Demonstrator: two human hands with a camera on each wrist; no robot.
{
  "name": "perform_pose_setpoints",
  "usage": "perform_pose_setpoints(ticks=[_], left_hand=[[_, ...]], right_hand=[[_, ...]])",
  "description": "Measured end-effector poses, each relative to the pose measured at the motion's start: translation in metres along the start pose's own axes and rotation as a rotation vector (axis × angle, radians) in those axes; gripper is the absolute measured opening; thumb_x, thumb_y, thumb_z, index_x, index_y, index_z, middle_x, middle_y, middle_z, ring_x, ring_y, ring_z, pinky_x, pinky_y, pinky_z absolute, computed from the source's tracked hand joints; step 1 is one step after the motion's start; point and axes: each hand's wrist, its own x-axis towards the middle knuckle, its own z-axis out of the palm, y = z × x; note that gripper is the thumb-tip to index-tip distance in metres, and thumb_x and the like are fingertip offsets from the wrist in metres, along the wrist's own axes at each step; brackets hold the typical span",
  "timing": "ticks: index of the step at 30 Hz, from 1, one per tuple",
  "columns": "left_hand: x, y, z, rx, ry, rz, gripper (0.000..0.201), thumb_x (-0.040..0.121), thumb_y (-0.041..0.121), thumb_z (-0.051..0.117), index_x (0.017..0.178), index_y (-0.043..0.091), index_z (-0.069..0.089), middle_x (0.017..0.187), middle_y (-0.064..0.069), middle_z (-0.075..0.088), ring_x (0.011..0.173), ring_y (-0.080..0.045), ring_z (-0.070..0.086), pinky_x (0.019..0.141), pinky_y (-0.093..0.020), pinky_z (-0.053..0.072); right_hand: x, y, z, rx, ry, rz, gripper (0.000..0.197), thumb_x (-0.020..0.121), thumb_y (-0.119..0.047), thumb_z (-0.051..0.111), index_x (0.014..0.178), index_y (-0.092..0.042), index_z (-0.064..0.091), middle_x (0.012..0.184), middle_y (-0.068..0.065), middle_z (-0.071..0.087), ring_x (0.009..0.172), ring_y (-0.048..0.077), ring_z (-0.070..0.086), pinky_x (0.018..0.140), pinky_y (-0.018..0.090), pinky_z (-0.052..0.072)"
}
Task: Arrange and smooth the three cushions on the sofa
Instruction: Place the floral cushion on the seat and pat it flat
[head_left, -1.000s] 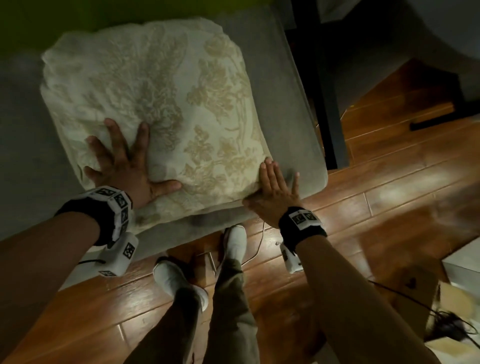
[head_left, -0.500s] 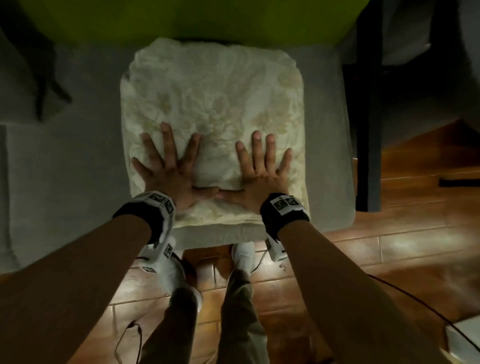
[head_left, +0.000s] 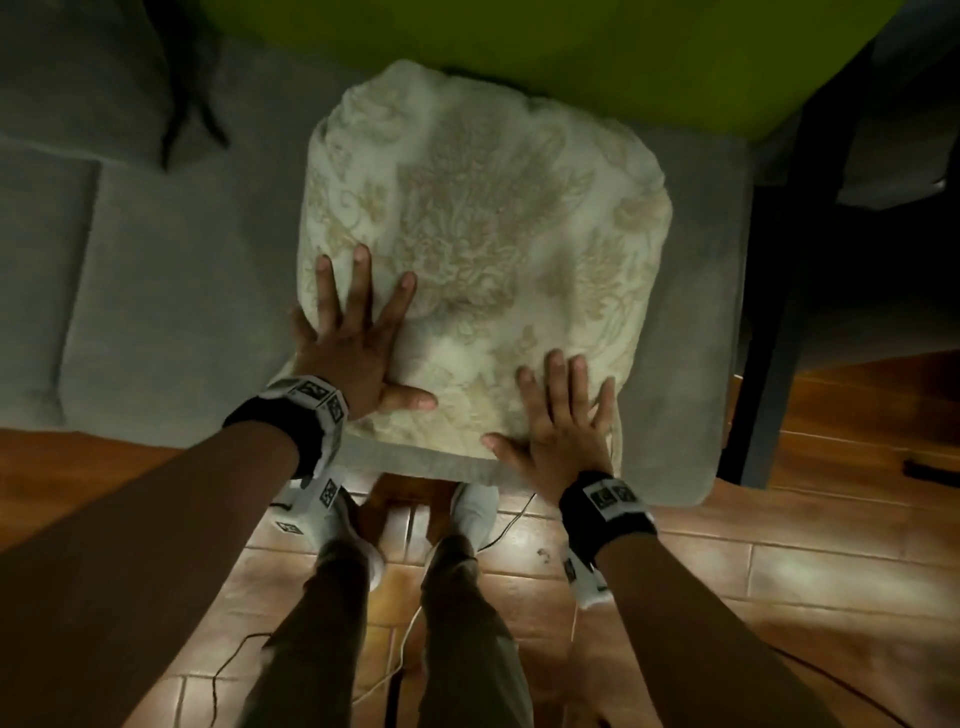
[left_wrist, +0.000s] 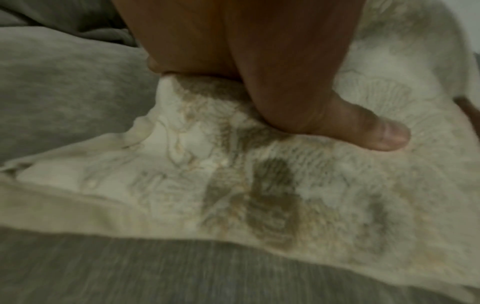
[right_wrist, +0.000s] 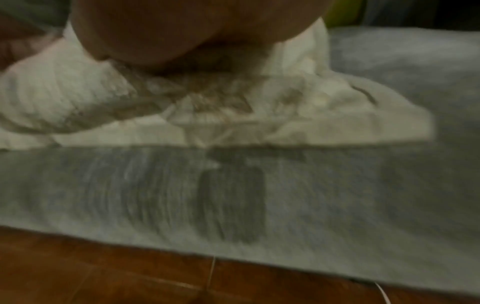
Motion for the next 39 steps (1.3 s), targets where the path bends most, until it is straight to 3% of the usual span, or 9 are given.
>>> perform_pose_setpoints(ticks=[3, 9, 12, 14, 16, 24, 31, 35, 39], left_hand=[[0.001, 0.003, 0.008, -0.038, -0.017, -0.027, 0.136, 0.048, 0.099, 0.046, 0.133, 0.048, -0.047, 0.146, -0.004, -0.056, 0.137, -0.043, -0.043, 0.110, -0.076, 0.009], [0.017, 0.011, -0.003, -0.098, 0.044, -0.020, 0.133, 0.048, 0.097, 0.051, 0.142, 0.054, -0.033, 0.155, 0.001, -0.044, 0.143, -0.043, -0.033, 0.108, -0.079, 0.008], [0.012, 0.011, -0.008, -0.110, 0.051, -0.031, 0.133, 0.049, 0.095, 0.053, 0.142, 0.054, -0.033, 0.156, 0.000, -0.043, 0.143, -0.042, -0.033, 0.108, -0.079, 0.008], [0.005, 0.011, -0.012, -0.134, 0.059, -0.038, 0.133, 0.050, 0.094, 0.054, 0.142, 0.053, -0.033, 0.155, -0.001, -0.044, 0.143, -0.042, -0.034, 0.109, -0.077, 0.008], [-0.005, 0.010, -0.014, -0.193, 0.079, -0.022, 0.131, 0.053, 0.092, 0.054, 0.143, 0.053, -0.032, 0.154, 0.000, -0.045, 0.143, -0.041, -0.034, 0.112, -0.074, 0.006], [-0.032, -0.017, 0.033, -0.338, 0.117, -0.133, 0.088, 0.084, 0.085, 0.021, 0.145, 0.049, -0.031, 0.155, 0.012, -0.042, 0.150, -0.023, -0.023, 0.122, -0.056, 0.006], [-0.021, -0.033, 0.052, -0.382, 0.033, -0.255, 0.096, 0.075, 0.091, 0.006, 0.147, 0.041, -0.034, 0.158, 0.013, -0.037, 0.152, -0.019, -0.016, 0.123, -0.049, 0.001], [-0.047, -0.054, 0.066, -0.587, 0.053, -0.383, 0.098, 0.079, 0.086, 0.007, 0.158, 0.030, -0.009, 0.168, 0.005, -0.008, 0.154, -0.017, -0.006, 0.124, -0.046, 0.004], [-0.074, -0.070, 0.061, -0.752, 0.242, -0.493, 0.058, 0.099, 0.058, 0.036, 0.151, 0.031, 0.035, 0.144, -0.009, 0.047, 0.133, -0.031, 0.043, 0.109, -0.042, 0.036]], right_hand=[[-0.007, 0.016, 0.025, -0.052, -0.115, 0.038, 0.125, 0.080, -0.085, 0.046, 0.155, -0.020, -0.030, 0.162, 0.012, -0.039, 0.151, 0.034, -0.031, 0.113, 0.075, 0.023], [0.010, 0.005, -0.011, -0.064, -0.297, 0.083, 0.129, 0.069, -0.102, 0.027, 0.137, -0.028, -0.054, 0.145, 0.001, -0.060, 0.142, 0.028, -0.046, 0.119, 0.068, -0.012], [-0.014, -0.016, -0.047, 0.047, -0.125, 0.107, 0.117, 0.079, -0.095, 0.028, 0.161, -0.021, -0.011, 0.168, 0.009, -0.023, 0.155, 0.030, -0.020, 0.119, 0.072, -0.006], [-0.028, -0.037, -0.072, 0.173, 0.242, 0.033, 0.082, 0.094, -0.069, 0.046, 0.151, -0.012, 0.033, 0.162, 0.019, 0.024, 0.154, 0.037, 0.015, 0.119, 0.071, 0.013], [-0.022, -0.054, -0.084, 0.136, 0.482, -0.163, 0.061, 0.098, -0.047, 0.055, 0.147, -0.011, 0.045, 0.161, 0.018, 0.034, 0.153, 0.038, 0.023, 0.120, 0.069, 0.014], [0.066, -0.060, -0.062, -0.154, -0.173, -0.099, 0.088, 0.090, -0.085, 0.020, 0.142, -0.049, -0.040, 0.151, -0.009, -0.054, 0.141, 0.023, -0.049, 0.112, 0.067, -0.026], [0.093, -0.067, -0.062, -0.155, -0.365, -0.042, 0.091, 0.087, -0.088, 0.017, 0.129, -0.048, -0.053, 0.140, -0.007, -0.064, 0.132, 0.022, -0.058, 0.107, 0.066, -0.032], [0.084, -0.067, -0.065, -0.160, -0.356, -0.002, 0.095, 0.085, -0.090, 0.017, 0.128, -0.047, -0.055, 0.140, -0.005, -0.064, 0.130, 0.021, -0.060, 0.108, 0.066, -0.031], [0.079, -0.067, -0.065, -0.150, -0.344, 0.004, 0.094, 0.086, -0.089, 0.017, 0.128, -0.045, -0.056, 0.139, -0.004, -0.065, 0.128, 0.020, -0.061, 0.105, 0.063, -0.036]])
